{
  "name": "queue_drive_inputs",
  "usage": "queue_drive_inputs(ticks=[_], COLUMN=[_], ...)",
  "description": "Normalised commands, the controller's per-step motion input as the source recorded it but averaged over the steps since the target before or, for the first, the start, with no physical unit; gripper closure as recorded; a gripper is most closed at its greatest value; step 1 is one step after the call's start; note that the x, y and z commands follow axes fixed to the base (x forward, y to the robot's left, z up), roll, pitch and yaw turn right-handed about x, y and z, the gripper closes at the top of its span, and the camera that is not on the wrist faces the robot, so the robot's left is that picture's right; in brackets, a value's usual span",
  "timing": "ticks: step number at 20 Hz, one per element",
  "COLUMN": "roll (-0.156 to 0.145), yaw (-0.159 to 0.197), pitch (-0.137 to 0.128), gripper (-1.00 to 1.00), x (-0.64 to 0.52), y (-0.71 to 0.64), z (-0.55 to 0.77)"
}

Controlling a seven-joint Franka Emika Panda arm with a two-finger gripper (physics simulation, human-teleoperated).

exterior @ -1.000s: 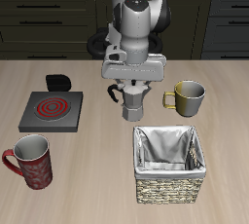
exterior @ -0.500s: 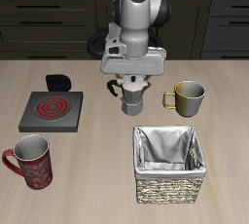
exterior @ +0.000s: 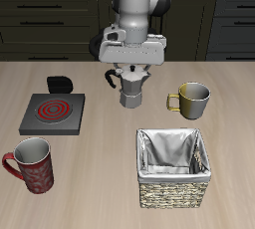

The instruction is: Place the moka pot on the stove and turn off the stove

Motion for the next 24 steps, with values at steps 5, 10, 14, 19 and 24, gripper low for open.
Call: queue_drive_inputs(ticks=[5,10,14,19,24], roll=[-0.020,0.001,-0.006,-0.006,0.050], yaw=[0.008,0.019,-0.001,-0.015,0.006], pitch=[-0.034,-0.031,-0.010,-0.010,-0.012], gripper=[1.00,1.00,1.00,1.00,1.00], x=[-0.07,-0.05,-0.03,-0.08,-0.07], y=[-0.16,-0.09,-0.18,-0.23,-0.22], z=[0.20,0.14,0.11,0.15,0.17])
